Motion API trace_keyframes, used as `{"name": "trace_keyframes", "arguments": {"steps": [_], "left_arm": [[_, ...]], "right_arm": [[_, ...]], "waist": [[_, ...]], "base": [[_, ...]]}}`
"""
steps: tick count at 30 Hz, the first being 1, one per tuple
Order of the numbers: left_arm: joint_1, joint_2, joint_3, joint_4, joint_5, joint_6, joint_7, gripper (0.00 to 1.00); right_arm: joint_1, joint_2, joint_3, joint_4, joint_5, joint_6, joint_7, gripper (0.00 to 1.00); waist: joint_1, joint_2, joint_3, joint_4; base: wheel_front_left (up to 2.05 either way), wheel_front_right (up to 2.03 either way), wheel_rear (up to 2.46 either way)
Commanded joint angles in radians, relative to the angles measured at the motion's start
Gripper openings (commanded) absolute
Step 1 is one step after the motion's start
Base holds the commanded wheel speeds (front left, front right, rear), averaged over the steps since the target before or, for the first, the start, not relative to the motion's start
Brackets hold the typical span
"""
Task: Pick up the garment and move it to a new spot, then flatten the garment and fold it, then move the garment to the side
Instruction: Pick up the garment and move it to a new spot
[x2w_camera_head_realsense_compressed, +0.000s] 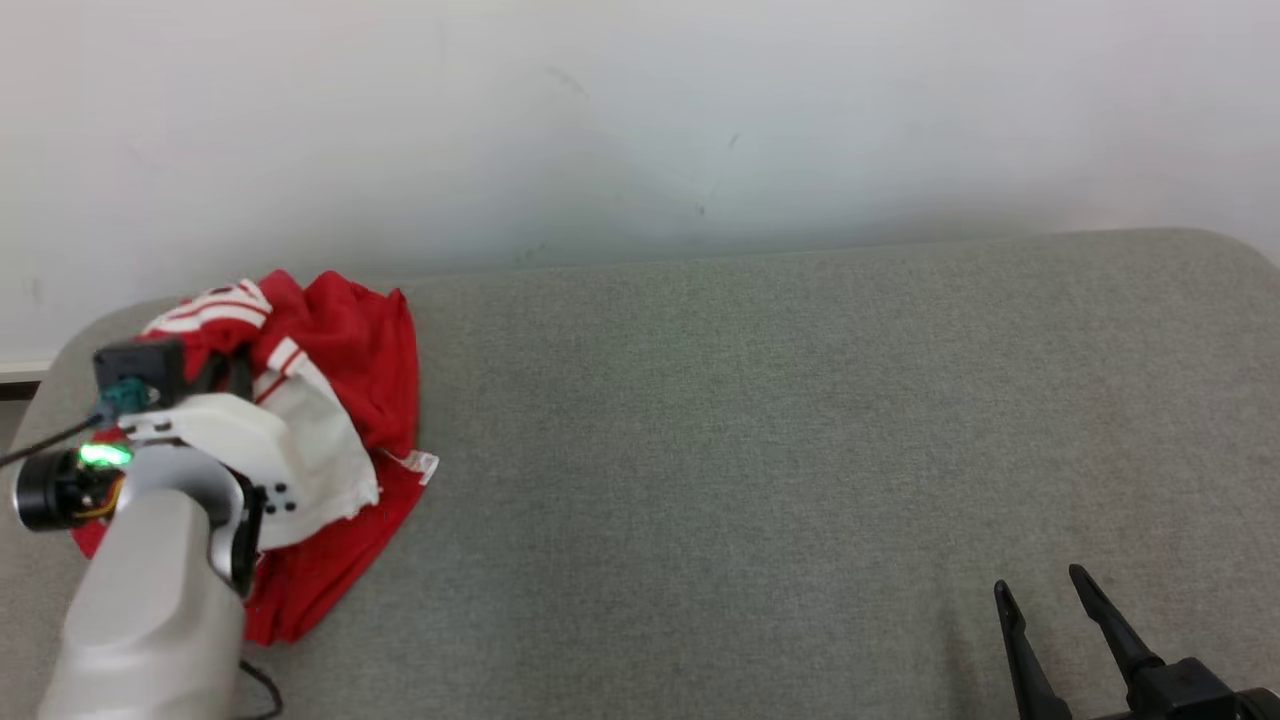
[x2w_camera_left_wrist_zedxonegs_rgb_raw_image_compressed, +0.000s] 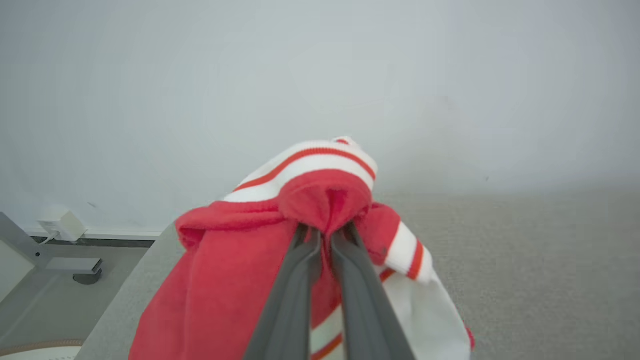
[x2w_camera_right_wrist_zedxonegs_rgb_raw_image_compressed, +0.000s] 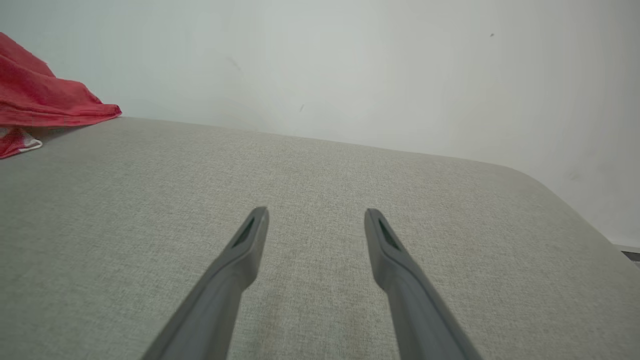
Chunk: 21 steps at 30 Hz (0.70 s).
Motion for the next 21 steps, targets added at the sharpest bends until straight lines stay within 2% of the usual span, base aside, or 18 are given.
{"name": "trace_keyframes", "arguments": {"steps": [1, 9, 13, 21], "left_arm": [[-0.025, 0.015, 0.009, -0.036, -0.019, -0.011, 0.006, 0.00], [-0.074, 0.047, -0.004, -0.284, -0.044, -0.066, 0.118, 0.00], [-0.086, 0.037, -0.010, -0.456, -0.082, -0.088, 0.203, 0.00], [-0.045, -0.024, -0.071, -0.783, -0.166, -0.115, 0.381, 0.00]], "right_arm": [[0.012, -0.002, 0.000, 0.002, 0.007, -0.002, 0.001, 1.00], [0.025, -0.001, 0.004, 0.003, 0.017, -0.002, 0.001, 1.00], [0.028, 0.006, 0.003, 0.003, 0.021, -0.002, 0.001, 1.00], [0.022, 0.016, 0.006, 0.003, 0.024, -0.002, 0.001, 1.00]], "waist": [[0.0000, 0.0000, -0.011, 0.007], [0.0000, 0.0000, -0.030, -0.001], [0.0000, 0.0000, -0.035, -0.016], [0.0000, 0.0000, -0.040, -0.065]], "base": [[0.00, 0.00, 0.00], [0.00, 0.00, 0.00], [0.00, 0.00, 0.00], [0.00, 0.00, 0.00]]}}
